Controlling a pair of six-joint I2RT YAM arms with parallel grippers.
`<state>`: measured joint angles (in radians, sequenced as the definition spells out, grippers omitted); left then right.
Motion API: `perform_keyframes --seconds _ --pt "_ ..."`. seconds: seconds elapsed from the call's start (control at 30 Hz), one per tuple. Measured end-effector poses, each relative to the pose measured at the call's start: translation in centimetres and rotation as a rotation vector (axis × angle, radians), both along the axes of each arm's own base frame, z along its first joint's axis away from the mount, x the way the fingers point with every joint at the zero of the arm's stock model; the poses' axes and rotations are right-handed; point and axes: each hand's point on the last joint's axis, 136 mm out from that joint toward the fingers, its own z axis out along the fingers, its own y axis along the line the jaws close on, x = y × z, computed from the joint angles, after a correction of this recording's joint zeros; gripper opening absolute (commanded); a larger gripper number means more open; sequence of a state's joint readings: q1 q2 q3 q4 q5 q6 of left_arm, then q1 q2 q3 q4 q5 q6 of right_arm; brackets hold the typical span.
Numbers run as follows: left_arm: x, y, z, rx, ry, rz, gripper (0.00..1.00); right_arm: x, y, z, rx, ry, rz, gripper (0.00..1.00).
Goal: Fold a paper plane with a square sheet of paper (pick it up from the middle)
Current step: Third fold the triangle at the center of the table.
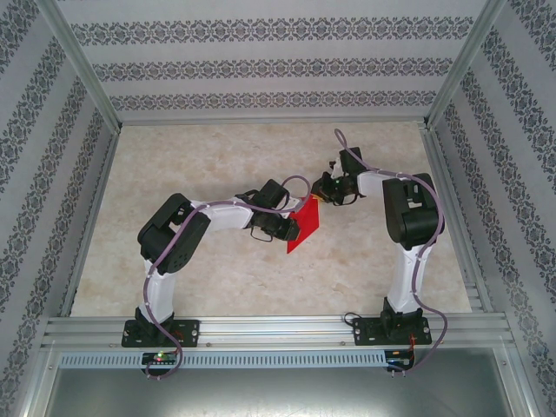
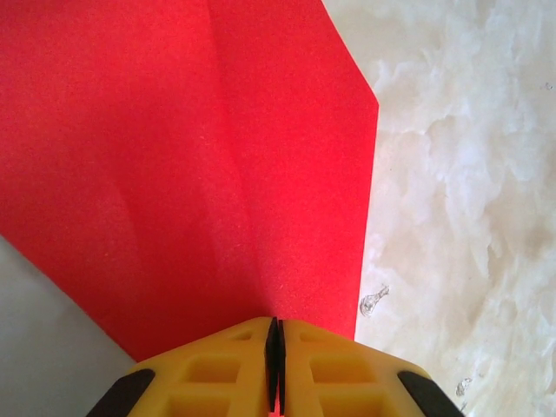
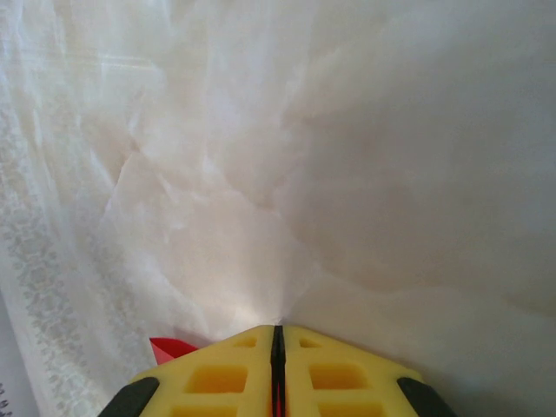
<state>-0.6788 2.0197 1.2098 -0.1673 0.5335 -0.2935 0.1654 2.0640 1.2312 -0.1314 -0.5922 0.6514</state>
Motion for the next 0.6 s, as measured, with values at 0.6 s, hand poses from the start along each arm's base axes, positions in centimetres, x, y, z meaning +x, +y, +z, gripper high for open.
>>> perform_keyframes --seconds 0.6 --pt "-0.8 0.0 0.3 -0.015 0.05 -0.02 0.16 -1.7 -2.4 5.0 -0.048 -0.104 -0.018 0.16"
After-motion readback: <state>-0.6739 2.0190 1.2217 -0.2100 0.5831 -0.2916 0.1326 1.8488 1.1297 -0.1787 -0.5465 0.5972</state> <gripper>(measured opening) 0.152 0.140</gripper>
